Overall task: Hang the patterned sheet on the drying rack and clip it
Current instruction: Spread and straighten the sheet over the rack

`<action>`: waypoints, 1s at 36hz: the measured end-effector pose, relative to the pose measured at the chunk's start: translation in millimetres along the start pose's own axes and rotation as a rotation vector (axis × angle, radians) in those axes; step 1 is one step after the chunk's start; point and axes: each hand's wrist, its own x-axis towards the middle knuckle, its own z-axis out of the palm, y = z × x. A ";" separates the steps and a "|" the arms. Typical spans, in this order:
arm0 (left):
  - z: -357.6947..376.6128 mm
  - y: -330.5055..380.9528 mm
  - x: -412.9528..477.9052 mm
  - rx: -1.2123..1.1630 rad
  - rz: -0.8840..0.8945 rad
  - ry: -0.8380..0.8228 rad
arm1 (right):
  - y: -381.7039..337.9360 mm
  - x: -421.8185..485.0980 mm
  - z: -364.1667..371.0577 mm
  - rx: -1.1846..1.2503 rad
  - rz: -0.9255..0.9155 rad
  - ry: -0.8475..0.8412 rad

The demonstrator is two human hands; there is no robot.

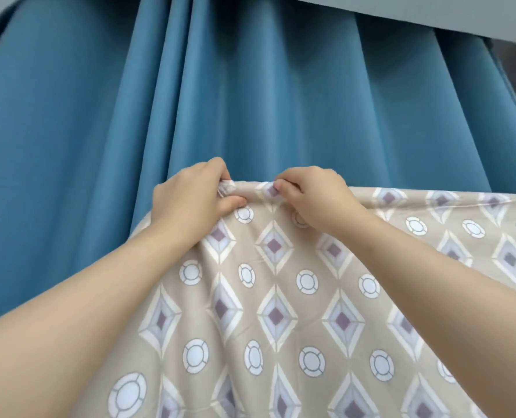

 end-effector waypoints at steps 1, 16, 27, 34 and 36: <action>2.9 1.4 2.2 -0.036 -0.038 -0.045 | 7.2 1.4 0.5 0.035 0.023 0.004; -18.8 -45.6 -24.7 -0.164 0.046 0.069 | 10.6 -8.2 26.5 0.103 -0.064 0.434; -9.3 -55.4 -53.0 -0.146 0.302 0.085 | 28.0 -32.6 35.5 0.017 -0.217 0.435; 3.3 -41.4 -27.6 -0.552 -0.250 -0.191 | 29.2 -7.5 19.9 0.016 0.014 0.098; 7.5 -43.3 -26.6 -0.559 -0.283 -0.193 | 27.6 -5.6 24.2 -0.033 0.026 0.013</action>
